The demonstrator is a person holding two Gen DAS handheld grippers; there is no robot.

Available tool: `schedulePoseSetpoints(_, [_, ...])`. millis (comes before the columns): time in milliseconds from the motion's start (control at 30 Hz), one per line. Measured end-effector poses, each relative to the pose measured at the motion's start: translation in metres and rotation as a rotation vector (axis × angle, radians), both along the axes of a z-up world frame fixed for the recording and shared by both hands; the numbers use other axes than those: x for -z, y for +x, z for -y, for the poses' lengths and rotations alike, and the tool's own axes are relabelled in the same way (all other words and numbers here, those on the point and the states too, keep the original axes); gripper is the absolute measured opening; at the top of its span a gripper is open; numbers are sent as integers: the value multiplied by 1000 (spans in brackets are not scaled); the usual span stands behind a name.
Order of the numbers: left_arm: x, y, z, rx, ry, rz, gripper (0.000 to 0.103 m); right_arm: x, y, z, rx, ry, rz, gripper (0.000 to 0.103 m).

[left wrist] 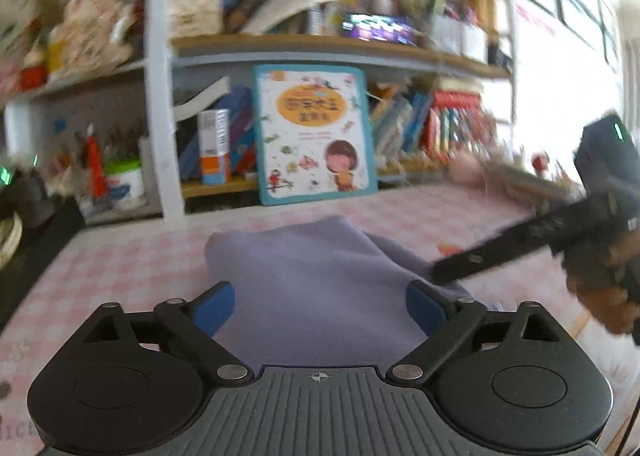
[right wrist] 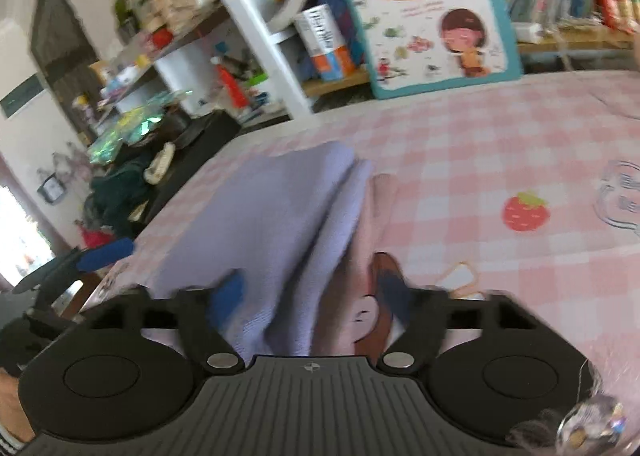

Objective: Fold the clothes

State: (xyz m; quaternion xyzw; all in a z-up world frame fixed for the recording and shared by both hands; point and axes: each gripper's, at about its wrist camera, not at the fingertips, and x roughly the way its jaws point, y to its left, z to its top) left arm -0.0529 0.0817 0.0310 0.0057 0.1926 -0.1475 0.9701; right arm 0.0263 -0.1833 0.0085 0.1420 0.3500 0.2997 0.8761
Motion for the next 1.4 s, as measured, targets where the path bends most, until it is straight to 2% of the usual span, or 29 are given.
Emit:
schedulePoseSetpoints(233, [20, 53, -52, -31, -320, -268, 99, 21, 21, 9, 5, 87, -235, 84])
schedulePoseSetpoints(367, [38, 77, -57, -32, -396, -374, 99, 21, 29, 1, -21, 106, -247, 81])
schedulePoseSetpoints(433, [45, 83, -54, -13, -416, -393, 98, 21, 35, -5, -37, 110, -252, 74])
schedulePoseSetpoints(467, [48, 86, -53, -4, -425, -403, 97, 22, 38, -8, -43, 109, -256, 62])
schedulePoseSetpoints(533, [49, 89, -46, 1, -413, -407, 96, 23, 43, -13, -51, 107, -256, 57])
schedulePoseSetpoints(600, [48, 90, -36, -9, -373, -401, 83, 23, 44, -18, -61, 85, -231, 42])
schedulePoseSetpoints(633, [45, 87, -29, -21, -335, -385, 82, 21, 40, -20, -70, 63, -195, 40])
schedulePoseSetpoints(700, [38, 77, -18, -17, -288, -348, 71, 14, 27, -25, -86, -10, -92, 33])
schedulePoseSetpoints(767, [32, 66, -8, -7, -253, -318, 69, 5, 10, -29, -96, -98, 12, 31])
schedulePoseSetpoints(867, [28, 56, -4, 21, -267, -330, 69, 0, -6, -22, -105, -125, 45, 30])
schedulePoseSetpoints(1067, [38, 56, -4, 69, -350, -407, 72, 2, -18, 1, -91, -95, -14, 32])
schedulePoseSetpoints(1133, [41, 56, -7, 67, -368, -420, 74, 4, -17, 7, -80, -67, -46, 36])
schedulePoseSetpoints(1233, [43, 56, -10, 53, -371, -423, 83, 9, -12, 11, -65, -28, -97, 46])
schedulePoseSetpoints(1300, [43, 55, -13, 46, -370, -421, 87, 13, -7, 14, -50, -11, -133, 58])
schedulePoseSetpoints(1400, [46, 56, -15, 49, -398, -434, 87, 21, 1, 19, -36, 42, -194, 59])
